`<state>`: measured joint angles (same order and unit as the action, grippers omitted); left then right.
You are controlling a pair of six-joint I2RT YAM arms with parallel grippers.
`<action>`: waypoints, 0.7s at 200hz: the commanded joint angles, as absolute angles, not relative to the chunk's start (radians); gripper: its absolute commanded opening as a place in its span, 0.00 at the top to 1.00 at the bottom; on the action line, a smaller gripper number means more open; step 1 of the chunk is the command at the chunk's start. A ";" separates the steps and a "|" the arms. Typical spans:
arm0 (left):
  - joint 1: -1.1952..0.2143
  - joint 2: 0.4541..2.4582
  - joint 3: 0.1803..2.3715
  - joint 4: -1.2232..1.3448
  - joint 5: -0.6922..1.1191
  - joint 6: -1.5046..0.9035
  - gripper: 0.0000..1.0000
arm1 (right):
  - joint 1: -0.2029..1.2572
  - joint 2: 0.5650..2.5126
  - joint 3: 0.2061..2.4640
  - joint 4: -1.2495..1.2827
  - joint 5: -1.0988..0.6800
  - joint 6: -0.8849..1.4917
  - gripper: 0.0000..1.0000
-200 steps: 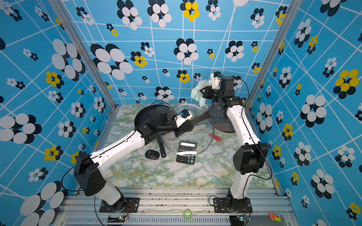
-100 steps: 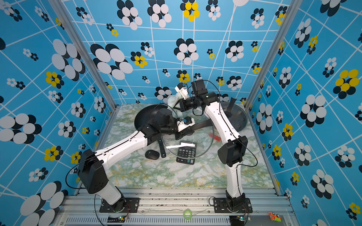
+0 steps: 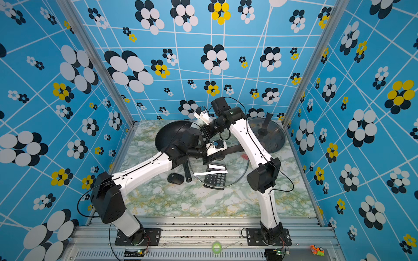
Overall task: Wipe the pot lid with a cloth
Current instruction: Wipe the pot lid.
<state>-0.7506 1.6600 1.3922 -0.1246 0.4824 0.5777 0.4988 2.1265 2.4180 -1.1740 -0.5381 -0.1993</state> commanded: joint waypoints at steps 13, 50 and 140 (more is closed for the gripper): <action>-0.735 1.581 1.389 0.093 0.393 0.617 1.00 | 0.423 2.109 2.395 -1.267 -0.407 -0.198 1.00; -0.735 1.560 1.358 0.118 0.345 0.617 1.00 | 0.341 2.077 2.323 -1.213 -0.370 -0.158 1.00; -0.706 1.522 1.313 0.175 0.292 0.608 1.00 | 0.249 1.880 1.908 -1.087 -0.371 -0.090 1.00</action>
<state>-0.7212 1.6260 1.2888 -0.0769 0.3054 0.5934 0.2436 1.9476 2.0006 -1.1099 -0.3748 -0.1284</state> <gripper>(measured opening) 0.334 0.064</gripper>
